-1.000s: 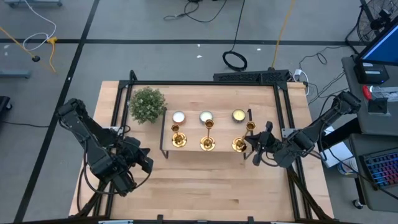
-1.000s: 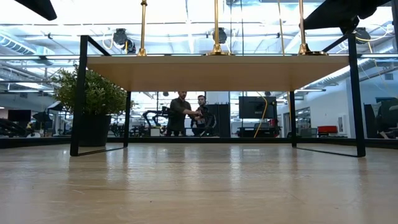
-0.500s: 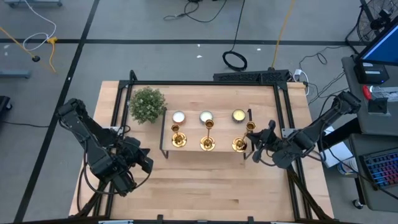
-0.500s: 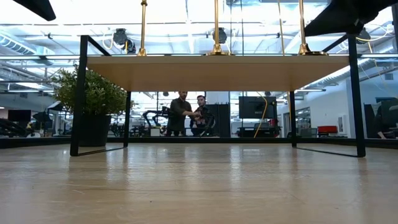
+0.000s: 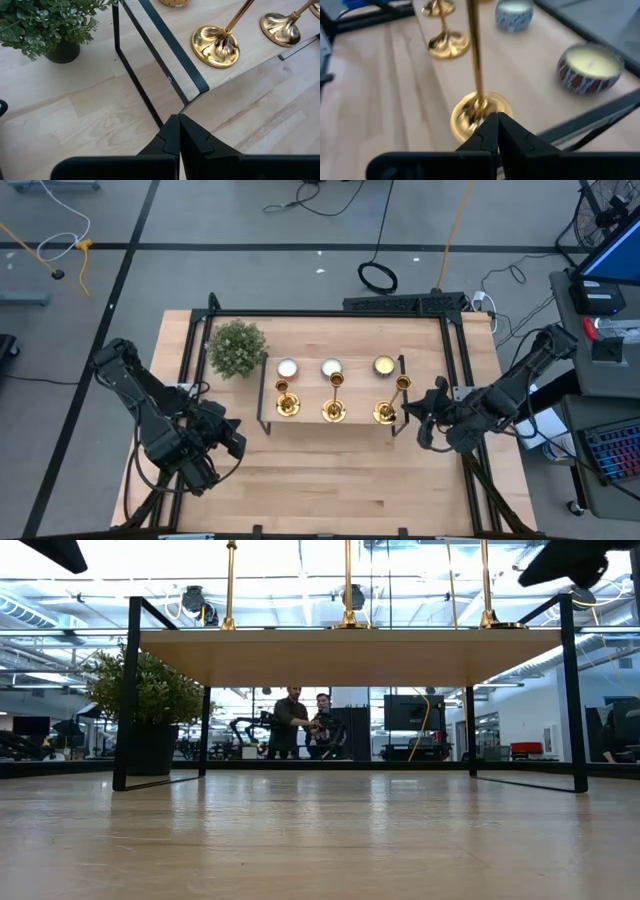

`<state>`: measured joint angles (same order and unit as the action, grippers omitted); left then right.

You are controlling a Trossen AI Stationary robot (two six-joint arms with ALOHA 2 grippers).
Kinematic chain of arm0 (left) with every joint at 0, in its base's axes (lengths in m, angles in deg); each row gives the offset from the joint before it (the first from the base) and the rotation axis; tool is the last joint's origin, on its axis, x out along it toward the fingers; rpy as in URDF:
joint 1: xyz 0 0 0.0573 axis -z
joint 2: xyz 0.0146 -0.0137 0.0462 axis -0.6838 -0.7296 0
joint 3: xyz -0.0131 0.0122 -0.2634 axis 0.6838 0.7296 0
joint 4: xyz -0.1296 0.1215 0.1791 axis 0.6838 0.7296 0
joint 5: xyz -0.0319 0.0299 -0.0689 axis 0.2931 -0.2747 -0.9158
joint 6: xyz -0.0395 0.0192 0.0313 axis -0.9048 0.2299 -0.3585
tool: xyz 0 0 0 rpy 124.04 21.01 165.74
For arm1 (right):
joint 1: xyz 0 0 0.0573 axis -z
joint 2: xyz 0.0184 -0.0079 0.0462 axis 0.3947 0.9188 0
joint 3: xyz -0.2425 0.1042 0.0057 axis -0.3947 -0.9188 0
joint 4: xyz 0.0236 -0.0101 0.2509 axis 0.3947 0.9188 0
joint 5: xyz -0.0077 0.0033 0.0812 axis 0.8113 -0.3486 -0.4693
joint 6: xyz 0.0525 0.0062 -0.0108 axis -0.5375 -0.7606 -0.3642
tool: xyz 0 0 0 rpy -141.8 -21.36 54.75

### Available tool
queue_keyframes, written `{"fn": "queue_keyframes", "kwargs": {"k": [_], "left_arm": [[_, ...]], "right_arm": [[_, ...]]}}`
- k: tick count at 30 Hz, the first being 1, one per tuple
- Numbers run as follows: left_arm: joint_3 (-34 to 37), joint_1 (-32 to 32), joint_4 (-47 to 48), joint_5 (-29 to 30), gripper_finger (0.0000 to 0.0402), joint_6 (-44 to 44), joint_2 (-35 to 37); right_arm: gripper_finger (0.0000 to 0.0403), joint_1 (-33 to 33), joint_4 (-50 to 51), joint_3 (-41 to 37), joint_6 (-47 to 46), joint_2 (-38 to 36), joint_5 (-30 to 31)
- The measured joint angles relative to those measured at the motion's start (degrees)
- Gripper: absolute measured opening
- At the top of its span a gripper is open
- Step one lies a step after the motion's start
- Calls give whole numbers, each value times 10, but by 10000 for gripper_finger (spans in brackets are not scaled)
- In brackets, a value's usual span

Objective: Pick & Place candle stick holders
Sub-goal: Adjust the candle holders on the shelf

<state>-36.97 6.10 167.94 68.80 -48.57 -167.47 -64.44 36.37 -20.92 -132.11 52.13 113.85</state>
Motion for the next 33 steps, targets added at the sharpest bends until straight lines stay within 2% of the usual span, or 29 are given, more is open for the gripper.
{"fn": "queue_keyframes", "kwargs": {"k": [4, 9, 16, 20, 26, 33], "left_arm": [[0, 0, 0, 0, 0, 0, 0], [0, 0, 0, 2, 0, 0, 0], [0, 0, -4, 1, 0, 0, 0], [0, 0, -4, 0, 0, 0, 0], [0, 0, -5, 0, 0, 3, 0], [0, 0, -5, 0, 0, 3, 0]], "right_arm": [[0, -14, 4, 11, -12, 0, -20], [0, -15, -47, 11, 38, 0, -13], [0, 8, -83, 11, 82, 15, -3], [0, 27, -103, 11, 101, 32, -21], [0, 45, -107, 11, 105, 50, -46], [0, 52, -103, 11, 109, 52, -44]]}}
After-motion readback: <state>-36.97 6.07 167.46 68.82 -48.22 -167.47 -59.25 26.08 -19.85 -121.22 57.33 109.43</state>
